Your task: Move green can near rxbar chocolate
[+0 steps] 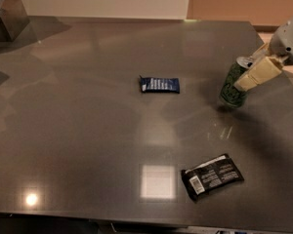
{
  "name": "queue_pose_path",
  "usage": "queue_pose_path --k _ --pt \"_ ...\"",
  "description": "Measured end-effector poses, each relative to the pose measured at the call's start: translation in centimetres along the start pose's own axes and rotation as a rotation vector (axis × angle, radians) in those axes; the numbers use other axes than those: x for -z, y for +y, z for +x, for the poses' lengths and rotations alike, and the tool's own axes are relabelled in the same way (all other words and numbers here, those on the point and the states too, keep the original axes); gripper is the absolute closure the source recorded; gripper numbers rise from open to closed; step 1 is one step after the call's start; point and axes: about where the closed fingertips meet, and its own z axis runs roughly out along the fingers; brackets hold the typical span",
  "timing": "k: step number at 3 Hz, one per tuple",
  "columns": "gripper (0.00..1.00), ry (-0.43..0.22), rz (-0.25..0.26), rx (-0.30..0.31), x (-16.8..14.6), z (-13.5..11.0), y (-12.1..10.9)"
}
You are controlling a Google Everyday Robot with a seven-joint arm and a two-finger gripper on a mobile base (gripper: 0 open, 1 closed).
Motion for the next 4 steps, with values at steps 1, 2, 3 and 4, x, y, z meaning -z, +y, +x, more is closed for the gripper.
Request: queue_pose_path --k 1,2,3,4 --pt "1.00 0.008 -0.033 0.060 -0.3 -1.2 3.3" --pt "1.00 0.024 -0.091 0.079 -1.4 -1.1 6.8" --pt "1.00 0.028 -0.141 0.103 -2.5 -0.9 9.8" --pt "1.00 0.030 -0.184 0.140 -3.1 -1.0 12.7"
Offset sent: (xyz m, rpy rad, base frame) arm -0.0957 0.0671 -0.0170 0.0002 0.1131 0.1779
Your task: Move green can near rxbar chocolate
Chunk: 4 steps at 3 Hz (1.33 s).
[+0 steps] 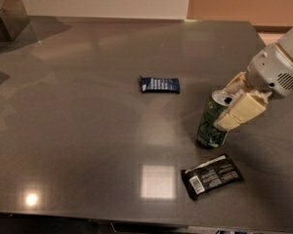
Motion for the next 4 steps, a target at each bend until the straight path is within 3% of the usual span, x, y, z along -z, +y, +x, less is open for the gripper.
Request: queue_pose_path --k 2,4 --pt "0.61 0.054 -0.015 0.047 -2.0 0.3 2.7" --pt "0.14 0.067 -0.003 0.054 -2.3 0.5 2.7"
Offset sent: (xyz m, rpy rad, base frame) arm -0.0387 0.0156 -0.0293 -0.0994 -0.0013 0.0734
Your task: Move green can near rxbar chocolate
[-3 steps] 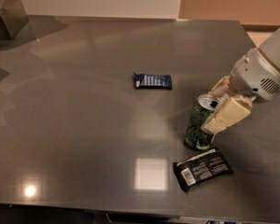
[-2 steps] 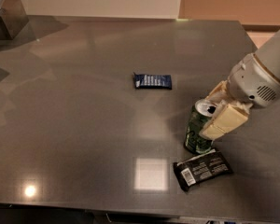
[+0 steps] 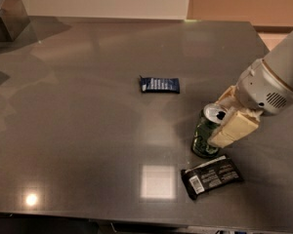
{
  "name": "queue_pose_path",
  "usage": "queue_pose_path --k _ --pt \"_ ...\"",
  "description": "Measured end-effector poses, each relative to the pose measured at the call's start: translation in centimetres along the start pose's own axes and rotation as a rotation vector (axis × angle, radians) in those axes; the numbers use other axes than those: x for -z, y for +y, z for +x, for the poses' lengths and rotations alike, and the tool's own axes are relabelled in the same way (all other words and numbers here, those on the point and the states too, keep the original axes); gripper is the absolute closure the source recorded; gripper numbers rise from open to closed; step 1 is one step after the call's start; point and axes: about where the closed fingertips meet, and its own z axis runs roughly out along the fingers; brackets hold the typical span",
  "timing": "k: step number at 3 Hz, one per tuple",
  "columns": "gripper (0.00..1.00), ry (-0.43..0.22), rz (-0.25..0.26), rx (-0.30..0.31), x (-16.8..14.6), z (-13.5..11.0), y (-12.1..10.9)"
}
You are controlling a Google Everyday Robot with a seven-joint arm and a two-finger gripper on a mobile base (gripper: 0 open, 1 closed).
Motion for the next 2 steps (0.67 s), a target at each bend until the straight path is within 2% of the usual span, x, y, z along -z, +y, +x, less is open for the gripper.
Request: queue_pose_path --k 1,2 --pt "0.00 -0.001 0.003 0.002 -0.05 -0.14 -0.02" --pt "0.00 -0.001 0.003 0.002 -0.05 -0.14 -0.02"
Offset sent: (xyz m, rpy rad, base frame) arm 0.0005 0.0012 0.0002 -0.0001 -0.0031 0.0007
